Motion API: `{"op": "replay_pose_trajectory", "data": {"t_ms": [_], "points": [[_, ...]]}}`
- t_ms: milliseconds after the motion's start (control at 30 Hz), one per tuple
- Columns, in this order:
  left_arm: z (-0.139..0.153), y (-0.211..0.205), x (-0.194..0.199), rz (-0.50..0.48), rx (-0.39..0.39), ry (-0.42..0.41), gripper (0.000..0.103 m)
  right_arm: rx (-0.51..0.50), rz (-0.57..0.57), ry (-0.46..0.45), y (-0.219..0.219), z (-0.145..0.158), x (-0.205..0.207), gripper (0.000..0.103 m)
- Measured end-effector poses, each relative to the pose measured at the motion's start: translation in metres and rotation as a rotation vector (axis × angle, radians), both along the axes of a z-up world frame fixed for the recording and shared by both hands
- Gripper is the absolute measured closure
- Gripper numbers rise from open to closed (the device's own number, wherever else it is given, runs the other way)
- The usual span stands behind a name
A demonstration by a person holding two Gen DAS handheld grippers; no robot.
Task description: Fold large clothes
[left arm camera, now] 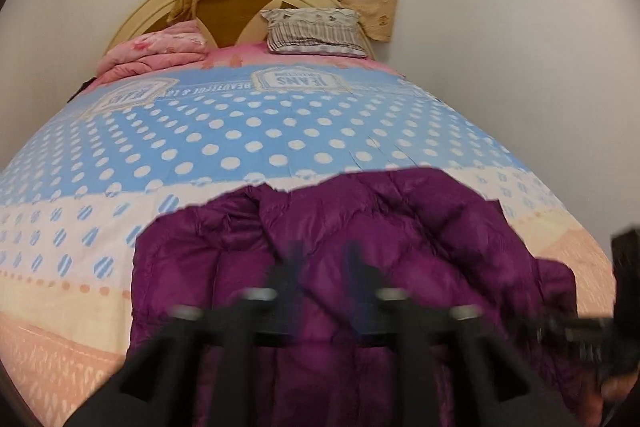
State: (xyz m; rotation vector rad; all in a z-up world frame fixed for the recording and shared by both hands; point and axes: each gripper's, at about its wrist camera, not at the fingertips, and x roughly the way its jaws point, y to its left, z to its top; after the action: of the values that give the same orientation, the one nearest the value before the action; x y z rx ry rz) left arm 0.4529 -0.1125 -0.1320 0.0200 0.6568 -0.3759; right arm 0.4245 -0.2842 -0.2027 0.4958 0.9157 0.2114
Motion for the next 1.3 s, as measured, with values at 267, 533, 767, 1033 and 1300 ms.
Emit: {"op": "replay_pose_trajectory", "data": {"t_ms": [267,533,767,1033,1300], "points": [[-0.018,-0.016,0.022,0.121,0.140,-0.008,0.014,-0.066,0.129,-0.009,0.020,0.018,-0.012,0.089],[-0.073,0.012,0.029,0.156,0.376,0.080,0.014,-0.041,0.045,-0.055,-0.012,0.033,-0.017,0.062],[-0.021,0.021,0.040,0.272,0.148,0.026,0.014,0.044,-0.103,-0.083,-0.041,0.044,0.024,0.048],[-0.056,-0.016,0.044,0.270,0.398,0.021,0.014,-0.041,0.070,0.075,0.024,-0.014,0.009,0.090],[-0.026,0.011,0.051,0.370,0.290,-0.005,0.014,-0.168,-0.053,-0.049,-0.013,0.044,-0.001,0.052]]}}
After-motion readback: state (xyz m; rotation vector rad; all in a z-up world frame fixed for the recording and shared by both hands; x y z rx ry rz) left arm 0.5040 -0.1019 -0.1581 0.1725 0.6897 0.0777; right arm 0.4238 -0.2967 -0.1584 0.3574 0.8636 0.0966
